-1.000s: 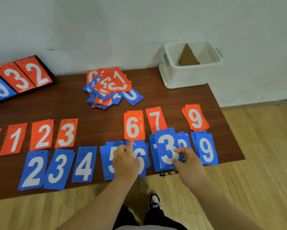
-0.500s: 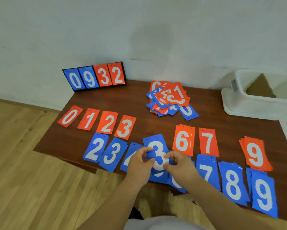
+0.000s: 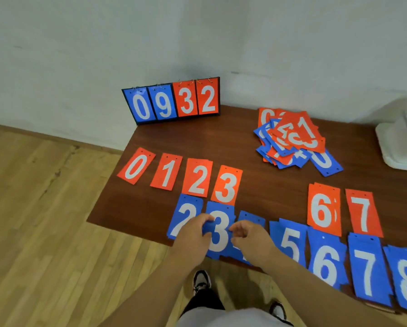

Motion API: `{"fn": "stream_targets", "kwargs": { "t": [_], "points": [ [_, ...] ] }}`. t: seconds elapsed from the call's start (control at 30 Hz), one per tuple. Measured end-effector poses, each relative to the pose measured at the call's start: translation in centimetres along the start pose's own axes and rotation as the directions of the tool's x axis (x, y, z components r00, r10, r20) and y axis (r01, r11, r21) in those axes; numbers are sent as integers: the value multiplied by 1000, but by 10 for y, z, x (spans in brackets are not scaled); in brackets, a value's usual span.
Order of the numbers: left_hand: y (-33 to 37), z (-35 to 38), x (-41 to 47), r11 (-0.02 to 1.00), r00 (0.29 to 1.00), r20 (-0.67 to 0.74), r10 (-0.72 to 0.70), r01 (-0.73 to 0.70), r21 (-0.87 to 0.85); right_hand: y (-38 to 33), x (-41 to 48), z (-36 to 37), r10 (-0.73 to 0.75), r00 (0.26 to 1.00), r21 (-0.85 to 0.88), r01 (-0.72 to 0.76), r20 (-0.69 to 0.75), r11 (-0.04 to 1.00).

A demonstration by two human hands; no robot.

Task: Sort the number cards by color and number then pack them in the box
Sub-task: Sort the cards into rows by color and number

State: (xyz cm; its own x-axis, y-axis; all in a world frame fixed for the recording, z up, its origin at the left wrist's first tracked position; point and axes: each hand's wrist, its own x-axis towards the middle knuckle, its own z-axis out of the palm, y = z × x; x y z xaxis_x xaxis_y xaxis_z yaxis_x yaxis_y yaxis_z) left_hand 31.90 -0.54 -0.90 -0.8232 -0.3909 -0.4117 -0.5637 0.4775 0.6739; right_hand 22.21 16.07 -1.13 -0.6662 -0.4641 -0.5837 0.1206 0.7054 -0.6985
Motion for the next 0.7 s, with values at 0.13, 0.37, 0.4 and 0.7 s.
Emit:
{"fn": "stream_targets", "kwargs": {
  "t": [0.13, 0.37, 0.4, 0.7],
  "points": [
    [-18, -7, 25, 986, 996, 84, 41, -54, 156, -4, 18, 19, 74, 997, -34, -73, 19, 997],
    [-36, -6, 46, 775, 966, 227, 126, -238, 585, -1, 28, 24, 191, 978, -82, -199, -88, 977],
    [-36, -6, 48, 767, 963, 237, 130, -249, 591, -1, 29, 22, 200, 974, -82, -209, -104, 975],
    [6, -30, 92, 752, 960, 145, 238, -277, 598, 6, 27, -40, 178, 932, -108, -222, -317, 969]
  ]
}}
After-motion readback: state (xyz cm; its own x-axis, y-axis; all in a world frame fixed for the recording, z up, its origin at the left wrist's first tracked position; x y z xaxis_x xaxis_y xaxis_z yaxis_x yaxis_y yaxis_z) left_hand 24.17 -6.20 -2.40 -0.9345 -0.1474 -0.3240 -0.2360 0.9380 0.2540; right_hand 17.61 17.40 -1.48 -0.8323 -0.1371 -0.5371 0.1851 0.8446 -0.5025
